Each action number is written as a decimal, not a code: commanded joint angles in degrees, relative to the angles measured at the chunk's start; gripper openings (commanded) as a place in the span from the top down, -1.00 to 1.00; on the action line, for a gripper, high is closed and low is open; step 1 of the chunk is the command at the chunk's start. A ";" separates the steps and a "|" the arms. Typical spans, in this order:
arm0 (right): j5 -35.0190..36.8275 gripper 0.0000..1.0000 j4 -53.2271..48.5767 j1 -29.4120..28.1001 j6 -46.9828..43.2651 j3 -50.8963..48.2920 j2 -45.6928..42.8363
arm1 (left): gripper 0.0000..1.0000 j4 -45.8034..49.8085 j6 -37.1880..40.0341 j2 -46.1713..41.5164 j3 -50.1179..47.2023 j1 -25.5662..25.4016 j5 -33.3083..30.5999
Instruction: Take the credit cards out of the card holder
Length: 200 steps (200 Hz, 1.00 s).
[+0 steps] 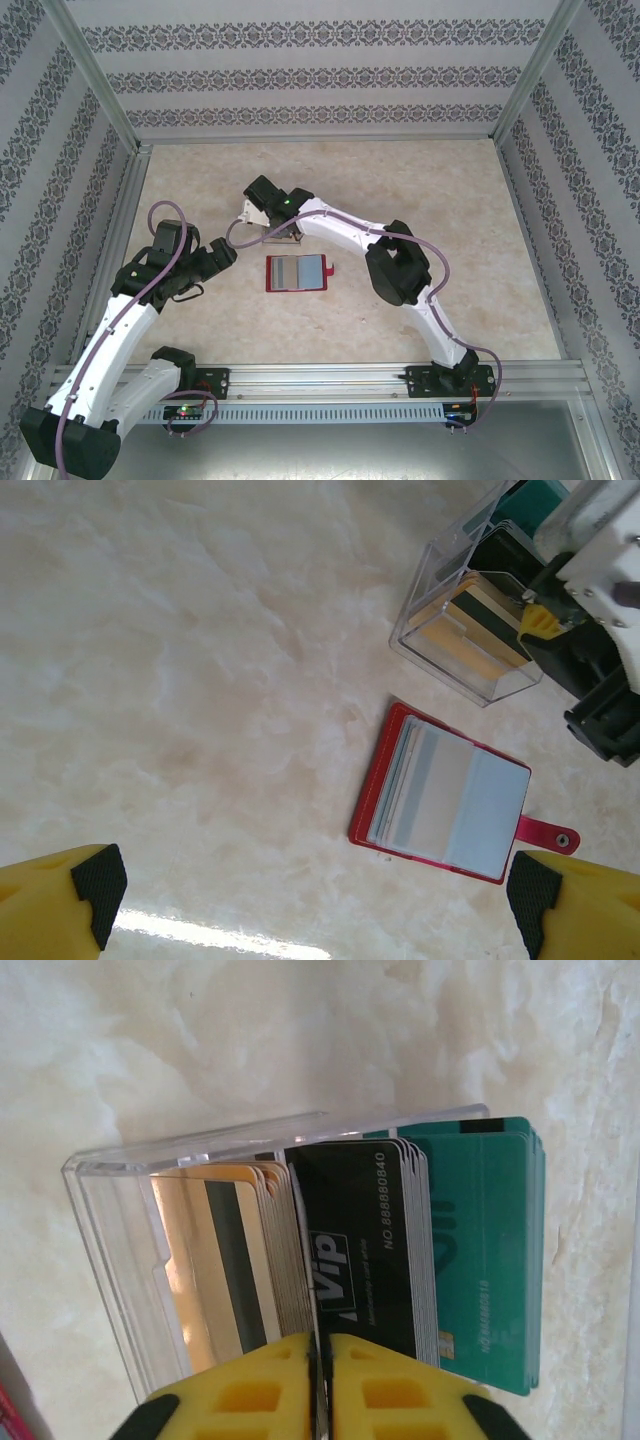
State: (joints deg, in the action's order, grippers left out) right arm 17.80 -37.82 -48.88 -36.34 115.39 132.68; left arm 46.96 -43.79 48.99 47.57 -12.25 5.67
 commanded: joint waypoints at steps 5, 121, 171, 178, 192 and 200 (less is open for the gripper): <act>3.37 0.66 1.22 0.72 1.08 1.28 1.35 | -0.99 2.34 -0.39 -1.26 -0.80 0.75 -0.90; 6.57 0.30 1.03 3.43 10.97 2.97 -1.54 | -0.99 -0.50 -0.38 -0.05 -1.98 0.80 1.67; 0.37 0.12 2.73 3.94 23.06 -6.75 -11.79 | -0.93 -8.52 0.43 4.19 -4.03 0.76 11.63; -1.24 0.13 2.76 4.10 25.98 -8.70 -13.60 | -0.88 -10.08 0.26 5.03 -4.52 0.78 13.36; -4.79 0.13 2.76 4.40 32.02 -13.05 -17.22 | -0.77 -12.88 -0.04 6.53 -5.32 0.76 15.79; -6.71 0.13 3.01 4.62 35.66 -15.95 -19.27 | -0.69 -14.24 -0.01 7.31 -5.62 0.68 16.86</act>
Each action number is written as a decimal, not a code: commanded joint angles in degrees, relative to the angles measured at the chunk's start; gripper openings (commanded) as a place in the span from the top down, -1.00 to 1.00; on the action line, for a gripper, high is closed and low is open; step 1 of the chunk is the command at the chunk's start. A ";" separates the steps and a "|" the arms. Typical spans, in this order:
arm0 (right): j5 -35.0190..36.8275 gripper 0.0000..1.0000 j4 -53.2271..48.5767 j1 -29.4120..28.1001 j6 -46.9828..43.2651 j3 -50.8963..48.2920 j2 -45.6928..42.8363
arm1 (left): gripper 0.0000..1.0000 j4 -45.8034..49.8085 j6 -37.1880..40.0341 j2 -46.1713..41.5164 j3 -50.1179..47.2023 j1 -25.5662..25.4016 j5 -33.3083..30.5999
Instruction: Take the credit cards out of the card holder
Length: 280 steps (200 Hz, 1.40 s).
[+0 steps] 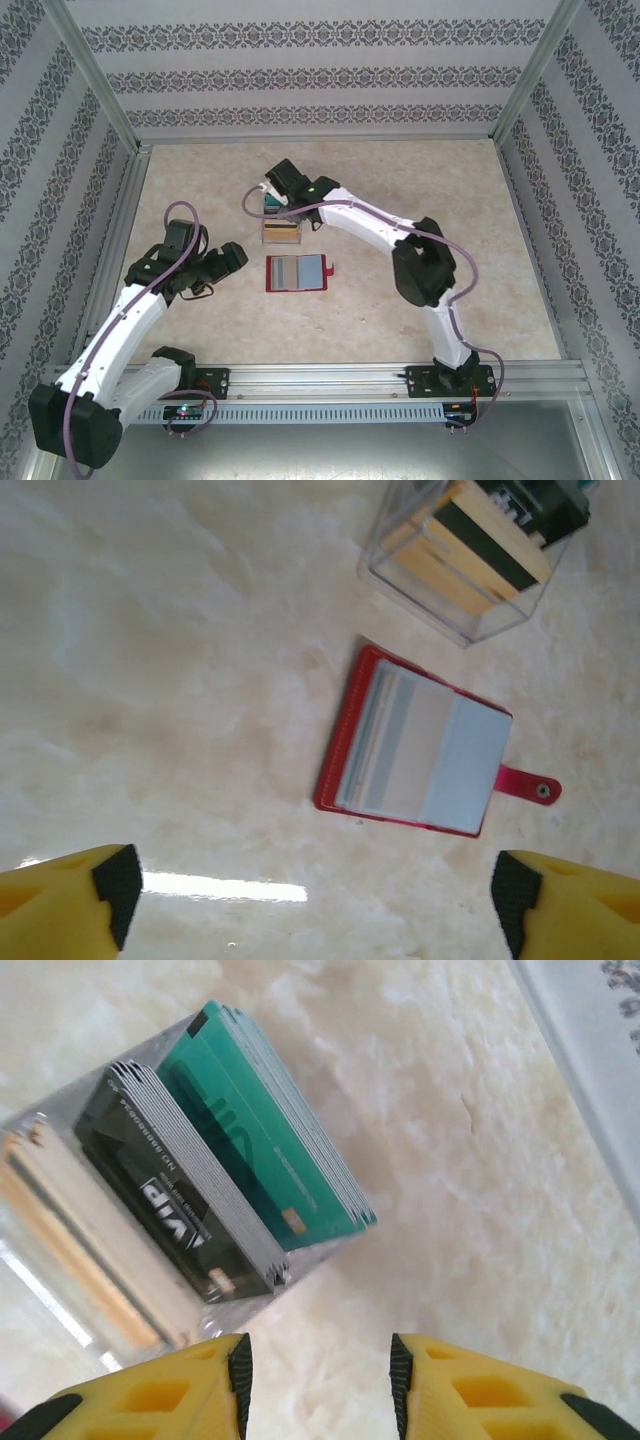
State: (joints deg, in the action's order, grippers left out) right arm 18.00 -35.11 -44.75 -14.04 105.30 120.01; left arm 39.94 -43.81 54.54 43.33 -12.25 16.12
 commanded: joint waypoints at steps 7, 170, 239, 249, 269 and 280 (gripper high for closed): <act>-8.77 0.13 0.78 0.58 16.39 -8.77 -8.35 | -0.61 -8.44 -0.10 2.41 -1.65 0.62 7.22; -20.05 0.41 13.49 -0.77 49.05 -43.69 -17.10 | -0.06 -25.49 1.06 29.79 0.92 -10.32 11.21; -20.55 0.51 13.77 -1.21 48.67 -43.10 -14.64 | -0.02 -24.75 2.98 33.47 2.63 -10.59 7.81; -20.64 0.52 13.90 -1.21 48.72 -43.14 -14.54 | -0.02 -24.48 3.35 33.48 2.55 -10.54 6.99; -20.72 0.52 13.93 -1.30 48.58 -43.02 -14.30 | -0.02 -24.47 4.06 34.17 2.80 -10.56 6.69; -20.81 0.53 13.86 -1.30 48.59 -43.00 -14.23 | -0.02 -24.64 4.26 35.07 2.96 -10.54 7.00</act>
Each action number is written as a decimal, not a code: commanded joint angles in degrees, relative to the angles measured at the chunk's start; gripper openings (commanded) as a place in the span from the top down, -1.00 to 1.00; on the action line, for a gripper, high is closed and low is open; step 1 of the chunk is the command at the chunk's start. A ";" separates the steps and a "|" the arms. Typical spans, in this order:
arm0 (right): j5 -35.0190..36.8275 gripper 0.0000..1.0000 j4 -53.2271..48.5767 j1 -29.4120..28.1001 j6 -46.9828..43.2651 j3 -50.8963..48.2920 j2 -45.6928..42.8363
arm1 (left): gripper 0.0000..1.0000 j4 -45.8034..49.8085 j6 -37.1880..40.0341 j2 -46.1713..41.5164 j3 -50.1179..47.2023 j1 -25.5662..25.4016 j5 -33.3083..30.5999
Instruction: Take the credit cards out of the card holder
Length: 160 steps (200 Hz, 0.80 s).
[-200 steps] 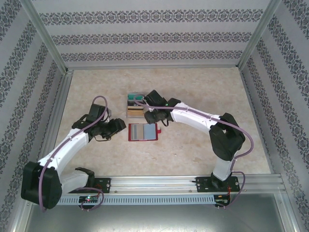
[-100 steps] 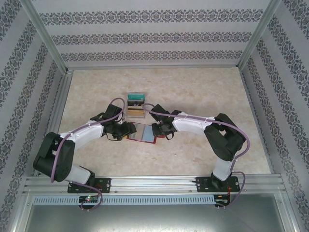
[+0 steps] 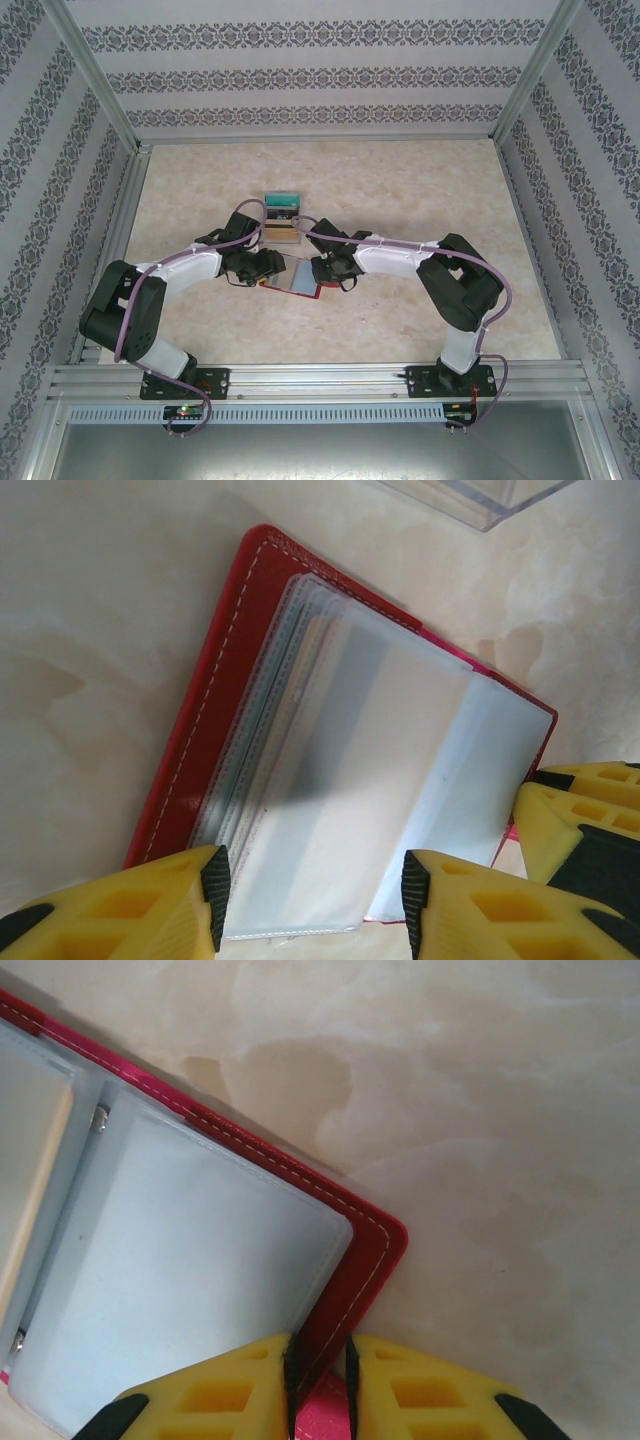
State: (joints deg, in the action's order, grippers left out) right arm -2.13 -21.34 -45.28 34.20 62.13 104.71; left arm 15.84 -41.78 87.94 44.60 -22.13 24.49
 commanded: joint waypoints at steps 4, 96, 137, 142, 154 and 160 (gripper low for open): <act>-0.76 0.53 0.09 -0.73 0.30 0.20 1.13 | -0.02 -0.67 2.24 1.89 1.70 -0.70 -1.11; -1.30 0.54 0.12 -0.87 0.61 1.02 2.34 | -0.01 -5.36 2.40 3.21 1.08 -1.48 6.02; -1.38 0.53 -0.05 -0.95 0.61 1.38 2.59 | -0.21 -5.58 2.70 4.01 1.38 -1.84 7.84; -1.38 0.53 -0.05 -0.95 0.60 1.42 2.56 | -0.31 -5.60 2.70 3.84 1.44 -1.91 7.98; -1.37 0.53 -0.03 -0.95 0.61 1.37 2.61 | -0.59 -5.69 2.79 3.64 1.59 -2.04 8.25; -1.38 0.53 -0.06 -0.95 0.61 1.34 2.59 | -0.66 -5.69 2.76 3.47 1.70 -2.06 8.44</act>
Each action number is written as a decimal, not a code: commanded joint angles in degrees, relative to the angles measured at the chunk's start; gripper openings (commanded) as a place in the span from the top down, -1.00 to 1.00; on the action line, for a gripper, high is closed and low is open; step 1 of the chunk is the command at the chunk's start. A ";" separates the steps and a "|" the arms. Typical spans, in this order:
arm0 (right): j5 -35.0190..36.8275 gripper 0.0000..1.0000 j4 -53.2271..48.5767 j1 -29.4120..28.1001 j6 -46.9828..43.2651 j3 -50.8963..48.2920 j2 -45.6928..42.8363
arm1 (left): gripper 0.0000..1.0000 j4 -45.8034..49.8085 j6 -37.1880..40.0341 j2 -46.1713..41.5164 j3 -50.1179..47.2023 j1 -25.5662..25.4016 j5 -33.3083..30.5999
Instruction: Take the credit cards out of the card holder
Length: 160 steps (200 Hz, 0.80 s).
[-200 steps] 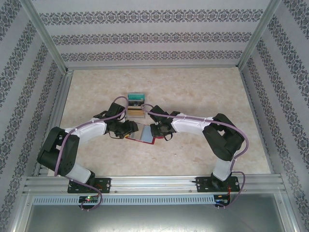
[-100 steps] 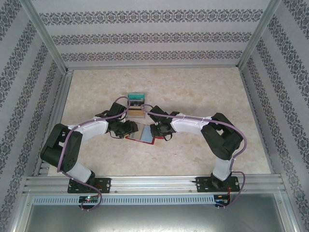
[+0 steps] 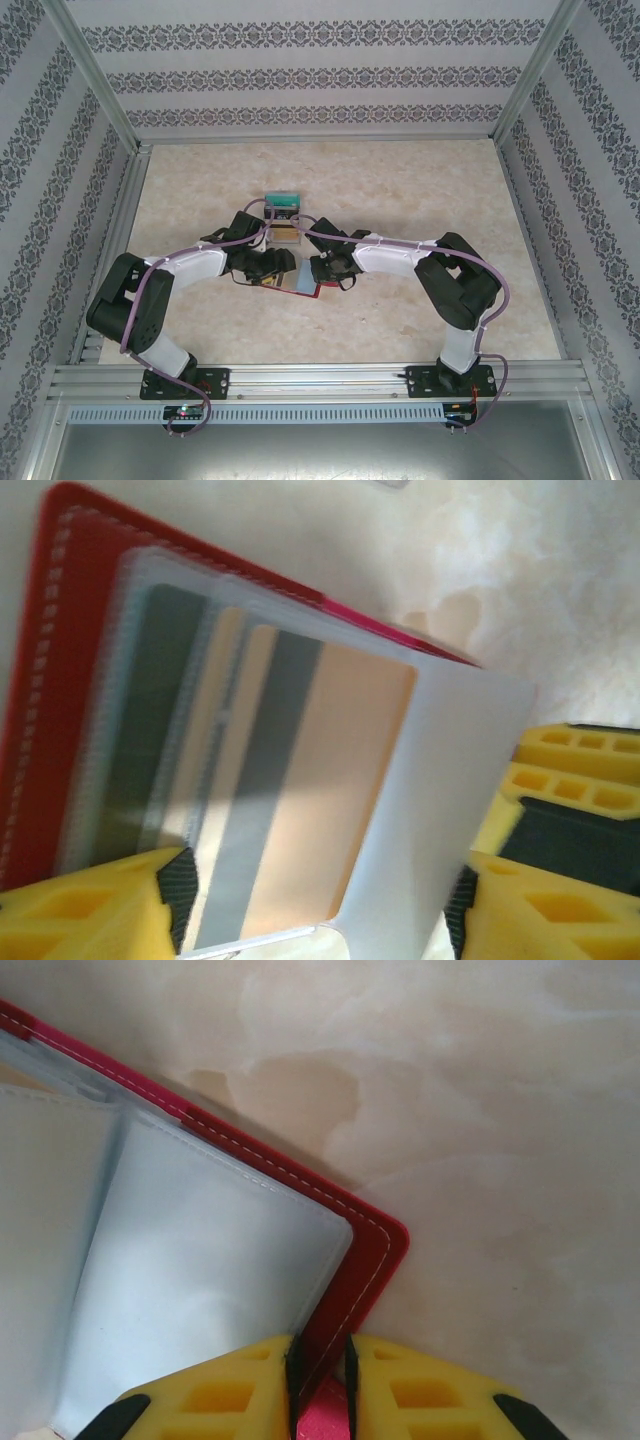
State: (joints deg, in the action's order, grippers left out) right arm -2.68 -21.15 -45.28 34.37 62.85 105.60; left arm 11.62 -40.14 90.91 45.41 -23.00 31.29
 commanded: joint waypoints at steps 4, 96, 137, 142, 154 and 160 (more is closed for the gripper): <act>-0.82 0.53 -0.22 -0.95 0.43 0.68 1.71 | -0.69 -1.57 1.12 0.42 0.98 -1.23 1.82; 2.16 0.42 -0.55 0.04 1.81 -1.15 -1.83 | -0.99 0.29 1.16 -2.51 1.39 -1.72 -0.42; 4.89 0.33 1.06 2.69 3.64 -5.39 -11.53 | -0.99 2.25 1.12 -5.55 1.18 -0.11 -3.73; 4.55 0.32 1.50 2.80 3.75 -5.48 -12.47 | -0.96 2.24 1.14 -5.82 1.16 0.23 -3.78; 2.87 0.31 2.75 2.83 4.20 -5.30 -13.48 | -0.91 2.52 1.03 -6.26 1.08 1.15 -4.32; 1.74 0.31 3.38 2.74 4.70 -5.06 -13.51 | -0.87 2.62 1.04 -6.28 1.00 1.68 -4.48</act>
State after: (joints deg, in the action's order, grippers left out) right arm 0.12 -20.58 -42.87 36.93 58.28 96.03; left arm 11.97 -39.68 86.76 46.13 -23.18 29.28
